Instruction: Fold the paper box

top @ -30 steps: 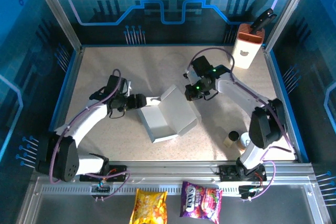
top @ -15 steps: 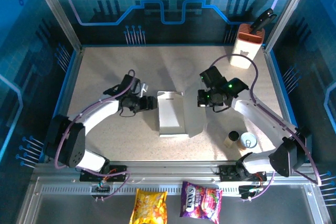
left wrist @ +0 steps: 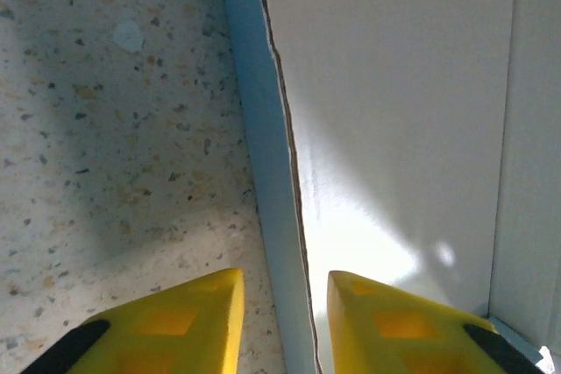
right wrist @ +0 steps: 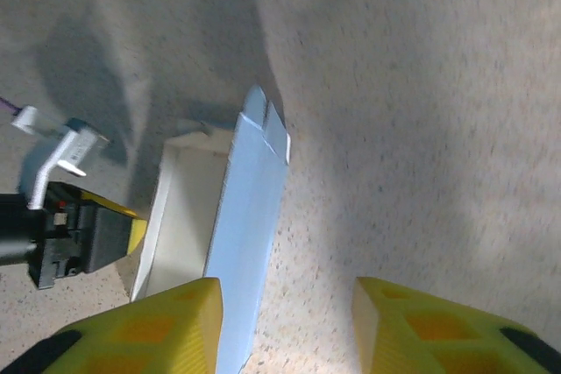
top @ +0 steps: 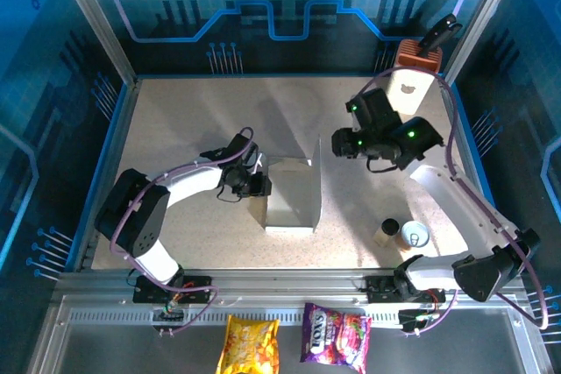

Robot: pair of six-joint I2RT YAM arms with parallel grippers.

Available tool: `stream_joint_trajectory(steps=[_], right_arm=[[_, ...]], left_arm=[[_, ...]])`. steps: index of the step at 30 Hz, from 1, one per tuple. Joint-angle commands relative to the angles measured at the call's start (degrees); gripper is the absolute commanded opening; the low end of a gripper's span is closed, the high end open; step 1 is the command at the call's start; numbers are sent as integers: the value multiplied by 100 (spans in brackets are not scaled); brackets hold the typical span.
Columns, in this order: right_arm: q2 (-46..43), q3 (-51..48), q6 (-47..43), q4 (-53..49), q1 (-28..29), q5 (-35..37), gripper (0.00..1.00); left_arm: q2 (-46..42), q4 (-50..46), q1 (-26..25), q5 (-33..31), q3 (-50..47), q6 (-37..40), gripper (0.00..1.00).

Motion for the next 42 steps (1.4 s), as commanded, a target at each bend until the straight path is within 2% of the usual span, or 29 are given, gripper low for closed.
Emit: stream_joint_trajectory(steps=[1, 6, 15, 19, 23, 28, 31, 34, 38, 42], right_arm=[[458, 531, -1442, 105, -194, -652, 46], [1490, 1484, -2729, 63, -204, -1599, 48], [3786, 3513, -3712, -782, -269, -2352, 47], [4970, 4679, -4040, -1503, -299, -2367, 47], [6068, 5823, -4405, -2309, -371, -2770, 50], [6468, 5669, -4661, -2305, -440, -3268, 61], [6669, 5666, -4720, -2339, -429, -3413, 67], [6858, 5706, -4781, -2350, -396, -3366, 71], [7055, 5697, -4869, -2399, -370, -3240, 72], [7211, 5674, -4909, -2426, -335, -2964, 72]], left_arm=[[148, 132, -39, -49, 185, 139, 29], [307, 173, -49, -31, 321, 442, 23], [689, 233, -46, 241, 709, 1110, 17], [730, 362, -57, 409, 776, 1263, 19], [633, 291, -56, 334, 795, 1265, 31], [257, -260, -57, 263, 696, 1010, 40], [16, -228, -75, 418, 389, 770, 42], [-33, -103, -108, 513, 175, 630, 42], [208, -85, -158, 558, 151, 584, 39], [382, -38, -198, 519, 150, 535, 32]])
